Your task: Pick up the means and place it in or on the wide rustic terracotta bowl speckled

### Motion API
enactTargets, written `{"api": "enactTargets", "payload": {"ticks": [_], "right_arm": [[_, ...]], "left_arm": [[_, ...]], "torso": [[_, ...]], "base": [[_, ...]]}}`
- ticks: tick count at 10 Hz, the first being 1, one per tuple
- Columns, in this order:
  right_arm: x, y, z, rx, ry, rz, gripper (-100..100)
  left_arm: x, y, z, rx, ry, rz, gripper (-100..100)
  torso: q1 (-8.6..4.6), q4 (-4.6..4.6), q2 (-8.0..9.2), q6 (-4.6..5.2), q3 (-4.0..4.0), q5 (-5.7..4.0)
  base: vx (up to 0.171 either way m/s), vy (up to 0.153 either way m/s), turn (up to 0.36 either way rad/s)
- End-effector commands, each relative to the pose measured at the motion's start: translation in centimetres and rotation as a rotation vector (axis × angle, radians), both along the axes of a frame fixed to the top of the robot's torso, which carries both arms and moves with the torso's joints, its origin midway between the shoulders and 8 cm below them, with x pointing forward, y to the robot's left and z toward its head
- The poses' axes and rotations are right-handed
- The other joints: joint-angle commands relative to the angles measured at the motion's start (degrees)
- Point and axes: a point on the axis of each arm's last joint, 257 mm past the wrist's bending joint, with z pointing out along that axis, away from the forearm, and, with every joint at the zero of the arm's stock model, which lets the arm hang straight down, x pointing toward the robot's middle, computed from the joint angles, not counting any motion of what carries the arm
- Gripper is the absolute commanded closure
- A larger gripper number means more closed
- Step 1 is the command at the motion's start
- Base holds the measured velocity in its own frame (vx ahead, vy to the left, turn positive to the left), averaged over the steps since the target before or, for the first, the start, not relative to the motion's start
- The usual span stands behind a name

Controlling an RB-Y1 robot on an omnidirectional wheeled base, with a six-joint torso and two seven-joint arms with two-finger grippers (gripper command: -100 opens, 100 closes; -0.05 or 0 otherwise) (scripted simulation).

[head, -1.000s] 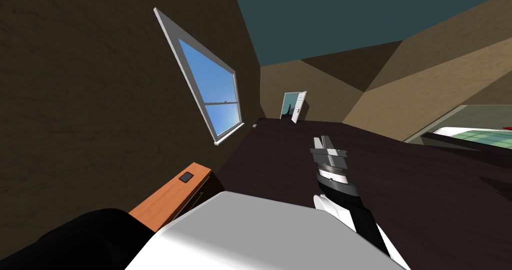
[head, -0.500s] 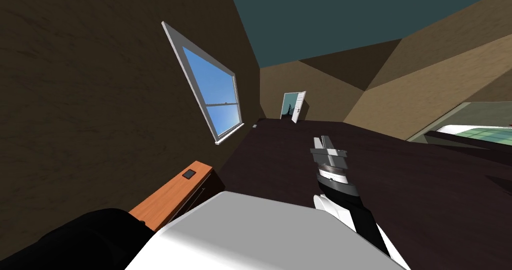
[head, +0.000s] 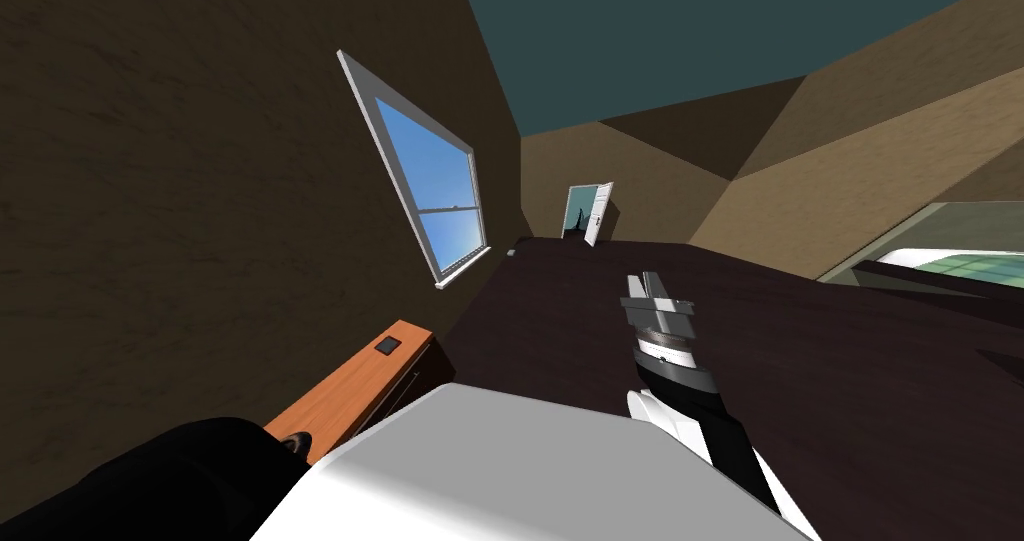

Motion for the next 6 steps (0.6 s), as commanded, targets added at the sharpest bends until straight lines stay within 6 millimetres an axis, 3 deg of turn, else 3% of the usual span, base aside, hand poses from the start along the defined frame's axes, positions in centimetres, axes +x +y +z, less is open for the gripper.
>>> {"api": "enactTargets", "payload": {"ticks": [1, 2, 6], "right_arm": [[0.0, 0.0, 0.0, 0.0, 0.0, 0.0, 0], [0.0, 0.0, 0.0, 0.0, 0.0, 0.0, 0], [0.0, 0.0, 0.0, 0.0, 0.0, 0.0, 0]], "left_arm": [[-0.1, 1.6, 0.8, 0.024, 0.006, -0.003, 100], [-0.1, 1.6, 0.8, 0.024, 0.006, -0.003, 100], [0.9, 5.5, 3.0, 0.087, 0.007, -0.032, 100]], "torso": [[0.0, 0.0, 0.0, 0.0, 0.0, 0.0], [0.1, 0.0, 0.04, -0.01, 0.02, 0.01], [0.06, 0.02, -0.12, 0.1, -0.04, 0.05]], "base": [[-0.067, 0.127, 0.006], [-0.039, 0.104, 0.002], [-0.027, 0.113, 0.009]]}}
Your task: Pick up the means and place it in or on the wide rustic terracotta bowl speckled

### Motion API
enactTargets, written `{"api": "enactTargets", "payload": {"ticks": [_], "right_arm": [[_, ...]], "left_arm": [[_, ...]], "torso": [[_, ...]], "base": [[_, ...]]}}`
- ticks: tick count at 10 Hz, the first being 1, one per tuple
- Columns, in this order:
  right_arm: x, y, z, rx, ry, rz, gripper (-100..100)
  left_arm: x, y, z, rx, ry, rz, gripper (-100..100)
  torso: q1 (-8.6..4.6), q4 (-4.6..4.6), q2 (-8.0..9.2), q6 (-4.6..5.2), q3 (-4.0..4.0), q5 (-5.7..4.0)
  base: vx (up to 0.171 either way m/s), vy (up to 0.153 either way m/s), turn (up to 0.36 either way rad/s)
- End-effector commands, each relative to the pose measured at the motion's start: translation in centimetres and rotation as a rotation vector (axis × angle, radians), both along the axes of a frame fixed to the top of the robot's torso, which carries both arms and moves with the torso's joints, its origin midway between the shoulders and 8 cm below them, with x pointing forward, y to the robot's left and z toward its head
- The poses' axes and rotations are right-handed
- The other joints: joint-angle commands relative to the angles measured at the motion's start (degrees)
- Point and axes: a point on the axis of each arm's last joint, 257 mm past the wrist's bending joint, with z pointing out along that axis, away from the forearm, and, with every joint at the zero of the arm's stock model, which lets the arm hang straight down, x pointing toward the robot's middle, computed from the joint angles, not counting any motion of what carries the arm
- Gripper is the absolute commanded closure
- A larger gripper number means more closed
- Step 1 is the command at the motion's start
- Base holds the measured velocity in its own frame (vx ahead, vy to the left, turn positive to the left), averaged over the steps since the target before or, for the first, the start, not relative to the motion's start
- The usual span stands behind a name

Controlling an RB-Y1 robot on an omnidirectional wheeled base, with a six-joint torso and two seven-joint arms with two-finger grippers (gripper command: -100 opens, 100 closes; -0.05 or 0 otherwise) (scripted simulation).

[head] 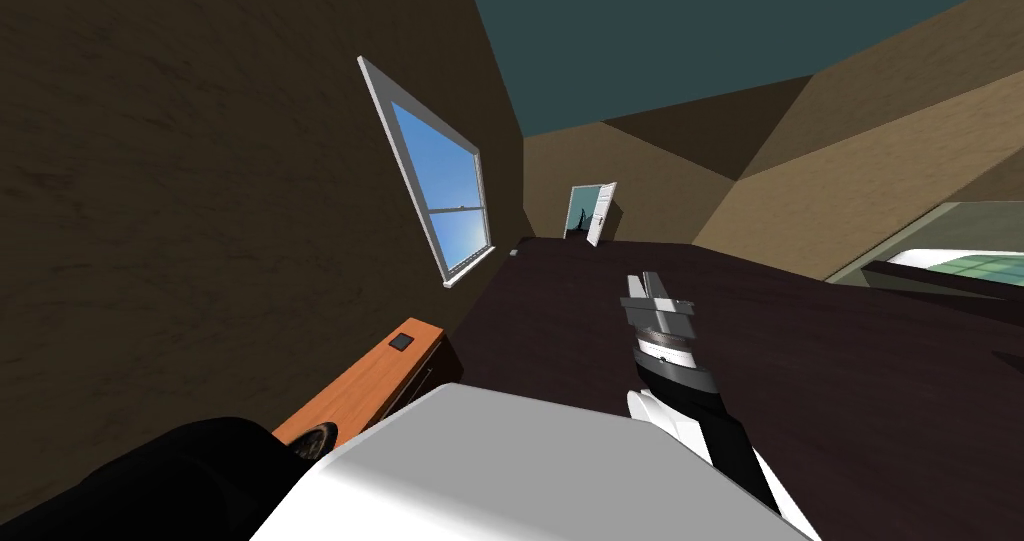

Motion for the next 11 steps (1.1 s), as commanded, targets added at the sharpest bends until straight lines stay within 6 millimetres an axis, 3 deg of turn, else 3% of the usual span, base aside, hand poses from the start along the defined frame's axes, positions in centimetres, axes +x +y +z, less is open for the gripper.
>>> {"api": "enactTargets", "payload": {"ticks": [1, 3, 5, 7, 10, 11], "right_arm": [[0.0, 0.0, 0.0, 0.0, 0.0, 0.0, 0], [0.0, 0.0, 0.0, 0.0, 0.0, 0.0, 0], [0.0, 0.0, 0.0, 0.0, 0.0, 0.0, 0], [0.0, 0.0, 0.0, 0.0, 0.0, 0.0, 0], [0.0, 0.0, 0.0, 0.0, 0.0, 0.0, 0], [0.0, 0.0, 0.0, 0.0, 0.0, 0.0, 0]], "left_arm": [[0.7, 2.1, 1.2, 0.035, -0.004, -0.022, 100], [0.7, 2.1, 1.2, 0.035, -0.004, -0.022, 100], [1.9, 4.7, 2.9, 0.081, -0.01, -0.053, 100], [1.9, 4.9, 3.1, 0.086, -0.009, -0.056, 100], [3.8, 8.4, 5.7, 0.153, -0.014, -0.106, 100], [3.8, 8.4, 5.7, 0.153, -0.014, -0.106, 100]], "torso": [[0.0, 0.0, 0.0, 0.0, 0.0, 0.0], [0.09, 0.0, 0.02, 0.02, 0.01, 0.05], [-0.16, 0.01, -0.05, 0.01, -0.02, -0.04], [0.07, 0.0, 0.03, 0.04, 0.01, 0.01], [0.11, 0.04, 0.11, 0.03, 0.07, -0.03], [0.26, 0.04, 0.19, 0.03, 0.11, -0.02]], "base": [[-0.043, 0.158, 0.026], [-0.02, 0.102, -0.007], [-0.017, 0.126, 0.032], [-0.031, 0.107, -0.014], [-0.052, 0.161, 0.026], [-0.017, 0.132, -0.007]]}}
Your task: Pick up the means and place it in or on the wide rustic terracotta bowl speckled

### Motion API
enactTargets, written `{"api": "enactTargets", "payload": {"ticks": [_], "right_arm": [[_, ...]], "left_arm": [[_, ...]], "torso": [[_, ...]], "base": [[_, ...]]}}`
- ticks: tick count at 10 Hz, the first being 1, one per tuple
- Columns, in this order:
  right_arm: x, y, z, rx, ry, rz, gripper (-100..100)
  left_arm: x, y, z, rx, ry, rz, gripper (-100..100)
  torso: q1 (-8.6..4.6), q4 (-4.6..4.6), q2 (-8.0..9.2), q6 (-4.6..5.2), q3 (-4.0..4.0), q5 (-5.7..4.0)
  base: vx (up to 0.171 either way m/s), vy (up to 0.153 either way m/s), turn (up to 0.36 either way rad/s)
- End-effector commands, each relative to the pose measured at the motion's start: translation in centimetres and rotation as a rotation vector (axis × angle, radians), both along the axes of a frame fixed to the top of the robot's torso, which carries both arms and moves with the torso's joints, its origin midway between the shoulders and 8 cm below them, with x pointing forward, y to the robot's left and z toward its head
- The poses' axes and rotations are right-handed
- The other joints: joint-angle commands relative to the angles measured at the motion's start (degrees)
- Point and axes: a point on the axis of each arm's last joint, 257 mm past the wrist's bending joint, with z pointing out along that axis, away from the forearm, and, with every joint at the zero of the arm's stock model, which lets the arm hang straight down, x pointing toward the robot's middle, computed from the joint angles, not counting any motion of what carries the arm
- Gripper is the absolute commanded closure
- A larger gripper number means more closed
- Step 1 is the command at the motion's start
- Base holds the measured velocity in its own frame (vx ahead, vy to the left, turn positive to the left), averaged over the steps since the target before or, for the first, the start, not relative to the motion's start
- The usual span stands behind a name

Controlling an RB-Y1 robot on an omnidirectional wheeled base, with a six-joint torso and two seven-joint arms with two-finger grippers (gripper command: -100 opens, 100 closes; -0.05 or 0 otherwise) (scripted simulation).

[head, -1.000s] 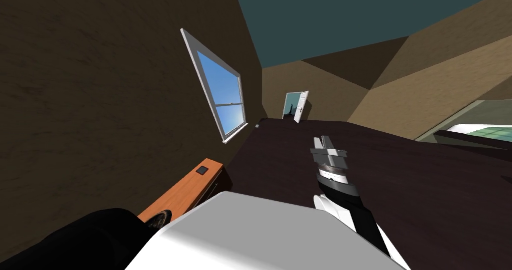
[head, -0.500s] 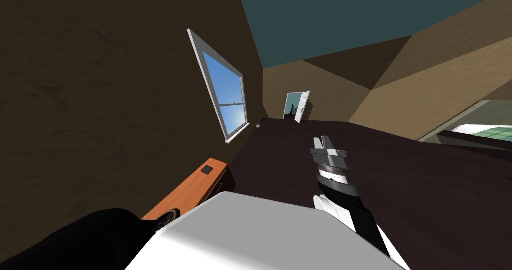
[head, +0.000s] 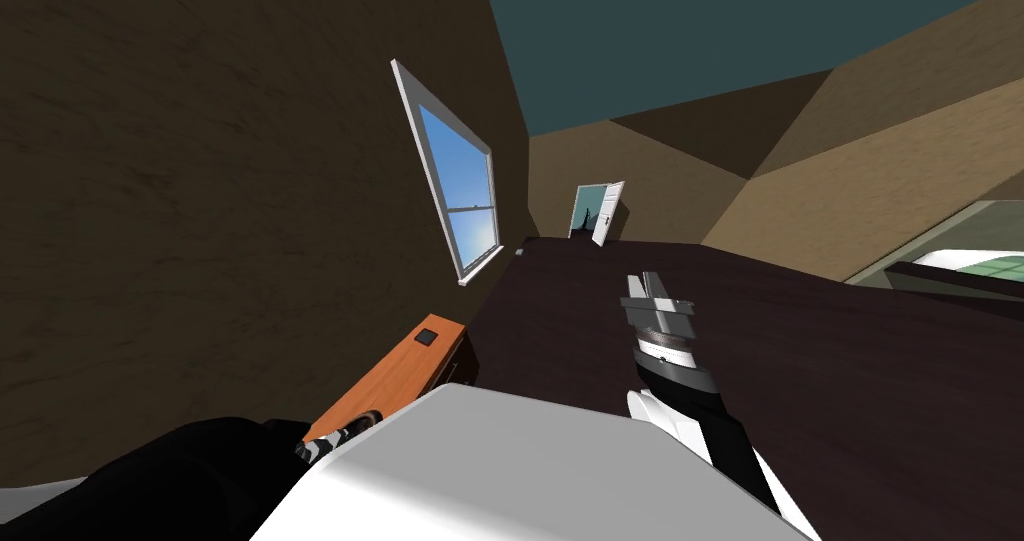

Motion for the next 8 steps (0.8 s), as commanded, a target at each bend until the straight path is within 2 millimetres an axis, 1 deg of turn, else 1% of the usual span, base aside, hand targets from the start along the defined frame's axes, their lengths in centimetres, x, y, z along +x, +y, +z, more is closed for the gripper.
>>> {"api": "enactTargets", "payload": {"ticks": [1, 3, 4, 5, 8], "right_arm": [[0.0, 0.0, 0.0, 0.0, 0.0, 0.0, 0], [0.0, 0.0, 0.0, 0.0, 0.0, 0.0, 0], [0.0, 0.0, 0.0, 0.0, 0.0, 0.0, 0], [0.0, 0.0, 0.0, 0.0, 0.0, 0.0, 0], [0.0, 0.0, 0.0, 0.0, 0.0, 0.0, 0]], "left_arm": [[0.6, 0.94, 0.92, 0.018, -0.002, -0.019, 100], [1.28, 1.92, 1.77, 0.039, -0.005, -0.037, 100], [0.98, 1.78, 1.37, 0.034, -0.003, -0.033, 100], [1.09, 1.93, 1.49, 0.038, -0.004, -0.036, -100], [1.1, 1.94, 1.49, 0.038, -0.004, -0.036, -100]], "torso": [[0.0, 0.0, 0.0, 0.0, 0.0, 0.0], [-0.23, 0.0, -0.07, -0.02, -0.04, -0.1], [-0.29, 0.0, -0.07, -0.01, -0.04, -0.12], [-0.47, -0.01, -0.07, -0.05, -0.04, -0.09], [-0.68, -0.01, -0.08, -0.06, -0.05, -0.15]], "base": [[0.005, 0.085, 0.007], [-0.007, 0.095, 0.017], [-0.002, 0.043, -0.012], [0.0, 0.01, -0.004], [0.0, 0.0, 0.0]]}}
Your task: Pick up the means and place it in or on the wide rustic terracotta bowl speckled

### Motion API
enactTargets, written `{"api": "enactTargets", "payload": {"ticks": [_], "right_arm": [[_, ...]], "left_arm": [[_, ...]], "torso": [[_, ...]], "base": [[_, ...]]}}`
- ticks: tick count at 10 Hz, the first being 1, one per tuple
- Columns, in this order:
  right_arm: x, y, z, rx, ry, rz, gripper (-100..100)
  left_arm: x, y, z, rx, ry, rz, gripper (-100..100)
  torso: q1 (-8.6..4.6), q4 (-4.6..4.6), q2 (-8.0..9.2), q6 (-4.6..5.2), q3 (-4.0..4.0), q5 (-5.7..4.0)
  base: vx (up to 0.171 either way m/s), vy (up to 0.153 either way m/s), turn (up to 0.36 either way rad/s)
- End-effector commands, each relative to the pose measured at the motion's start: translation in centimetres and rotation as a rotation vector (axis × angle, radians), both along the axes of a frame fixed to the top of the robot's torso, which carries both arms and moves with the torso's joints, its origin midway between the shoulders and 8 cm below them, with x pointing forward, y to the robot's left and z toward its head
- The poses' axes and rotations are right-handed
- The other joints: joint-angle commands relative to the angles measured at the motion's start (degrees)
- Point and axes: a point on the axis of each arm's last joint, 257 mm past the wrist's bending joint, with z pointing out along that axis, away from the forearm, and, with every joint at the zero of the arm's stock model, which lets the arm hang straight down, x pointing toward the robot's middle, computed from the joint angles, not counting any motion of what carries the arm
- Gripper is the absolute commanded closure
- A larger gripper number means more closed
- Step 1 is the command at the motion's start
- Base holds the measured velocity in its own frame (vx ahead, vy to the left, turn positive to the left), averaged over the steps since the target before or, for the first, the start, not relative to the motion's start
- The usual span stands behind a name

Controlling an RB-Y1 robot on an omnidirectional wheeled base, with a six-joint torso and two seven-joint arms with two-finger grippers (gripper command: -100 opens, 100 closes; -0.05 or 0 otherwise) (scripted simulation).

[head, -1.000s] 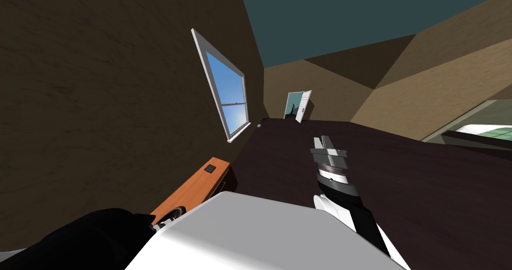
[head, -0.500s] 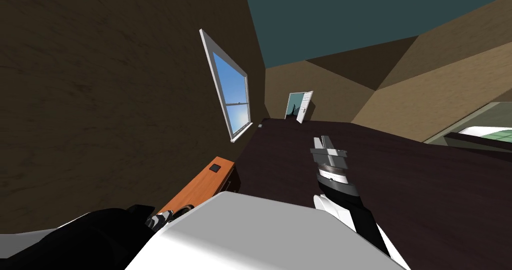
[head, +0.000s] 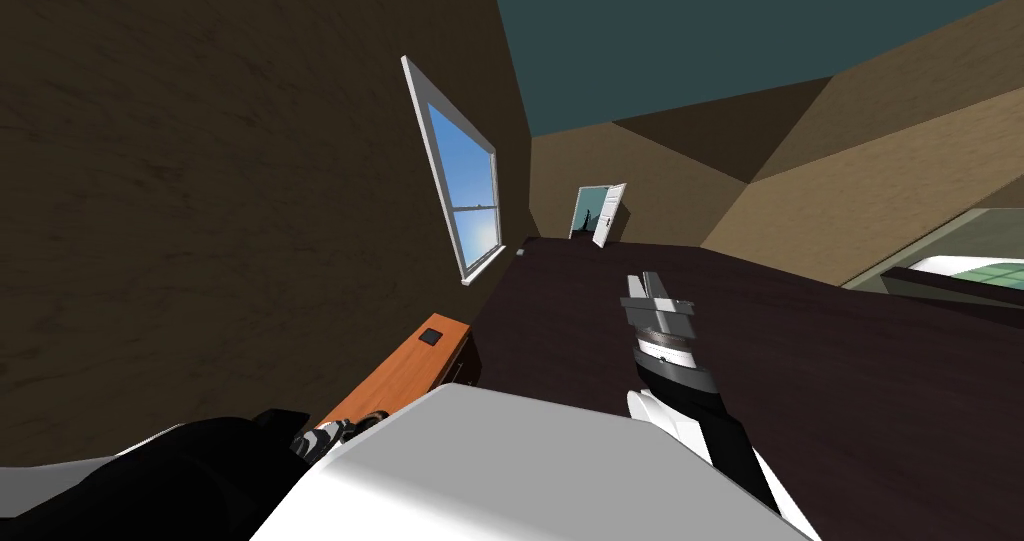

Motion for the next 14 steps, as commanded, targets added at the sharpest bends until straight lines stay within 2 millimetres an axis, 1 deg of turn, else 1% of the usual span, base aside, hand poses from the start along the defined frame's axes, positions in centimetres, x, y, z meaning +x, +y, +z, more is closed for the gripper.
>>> {"api": "enactTargets", "payload": {"ticks": [1, 2, 3, 7, 8, 10, 12, 13, 14], "right_arm": [[0.0, 0.0, 0.0, 0.0, 0.0, 0.0, 0], [0.0, 0.0, 0.0, 0.0, 0.0, 0.0, 0], [0.0, 0.0, 0.0, 0.0, 0.0, 0.0, 0], [0.0, 0.0, 0.0, 0.0, 0.0, 0.0, 0], [0.0, 0.0, 0.0, 0.0, 0.0, 0.0, 0], [0.0, 0.0, 0.0, 0.0, 0.0, 0.0, 0], [0.0, 0.0, 0.0, 0.0, 0.0, 0.0, 0], [0.0, 0.0, 0.0, 0.0, 0.0, 0.0, 0], [0.0, 0.0, 0.0, 0.0, 0.0, 0.0, 0]], "left_arm": [[0.0, 0.0, 0.0, 0.0, 0.0, 0.0, -100], [0.0, 0.0, 0.0, 0.0, 0.0, 0.0, 0], [0.4, 0.0, 1.0, -0.003, -0.002, -0.002, -100], [1.2, -0.2, 2.9, -0.007, -0.003, -0.003, -100], [1.6, -0.4, 3.9, -0.009, -0.003, -0.003, -100], [1.6, -0.4, 3.9, -0.009, -0.003, -0.003, -100], [1.9, -0.5, 4.9, -0.011, -0.002, -0.003, -100], [1.8, -0.5, 4.6, -0.01, -0.001, -0.005, -100], [1.8, -0.5, 4.7, -0.011, -0.002, -0.003, 0]], "torso": [[0.0, 0.0, 0.0, 0.0, 0.0, 0.0], [0.0, 0.0, 0.0, 0.0, 0.0, 0.0], [0.0, 0.0, 0.0, 0.0, 0.0, 0.0], [0.02, 0.02, 0.08, 0.0, 0.05, 0.0], [0.03, 0.02, 0.07, 0.0, 0.04, 0.0], [0.02, 0.02, 0.08, 0.0, 0.05, 0.01], [-0.01, 0.01, 0.03, 0.0, 0.02, 0.0], [0.0, 0.01, 0.03, 0.0, 0.02, 0.0], [0.0, 0.01, 0.02, 0.0, 0.02, 0.01]], "base": [[0.0, 0.0, 0.0], [0.0, 0.0, 0.0], [-0.012, 0.006, 0.006], [-0.022, 0.011, 0.003], [-0.028, 0.015, 0.006], [-0.013, 0.006, -0.001], [-0.009, 0.004, 0.004], [-0.006, 0.004, -0.001], [0.0, 0.0, 0.0]]}}
